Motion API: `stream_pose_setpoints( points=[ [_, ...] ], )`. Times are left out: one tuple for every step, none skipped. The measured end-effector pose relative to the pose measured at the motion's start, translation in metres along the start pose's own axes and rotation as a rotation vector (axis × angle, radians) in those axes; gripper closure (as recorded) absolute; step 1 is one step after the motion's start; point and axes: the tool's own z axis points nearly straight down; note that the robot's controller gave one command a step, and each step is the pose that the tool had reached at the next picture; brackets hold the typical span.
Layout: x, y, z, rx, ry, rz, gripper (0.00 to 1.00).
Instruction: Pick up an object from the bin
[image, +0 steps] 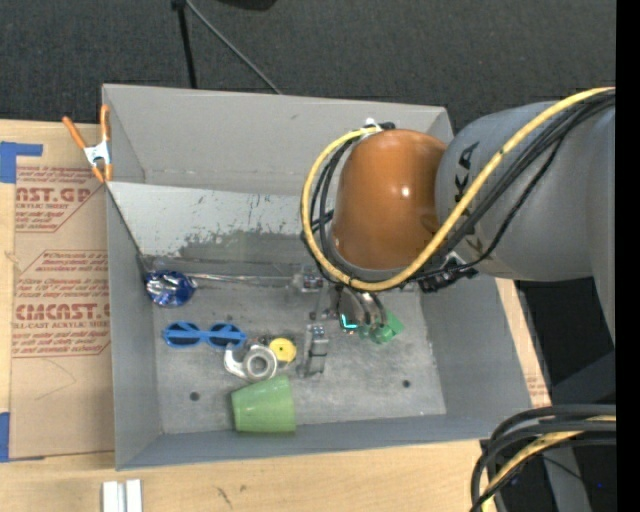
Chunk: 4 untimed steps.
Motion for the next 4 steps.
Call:
stream_pose_setpoints(
  points=[
    [-0.008,0.042,0.117,-0.008,-0.02,0.319,0.0],
    [-0.015,0.08,0.121,-0.004,-0.008,0.344,0.0],
    [-0.014,0.077,0.121,-0.001,-0.006,0.346,1.0],
    [-0.022,0.079,-0.027,-0.006,-0.015,0.38,1.0]
  ],
)
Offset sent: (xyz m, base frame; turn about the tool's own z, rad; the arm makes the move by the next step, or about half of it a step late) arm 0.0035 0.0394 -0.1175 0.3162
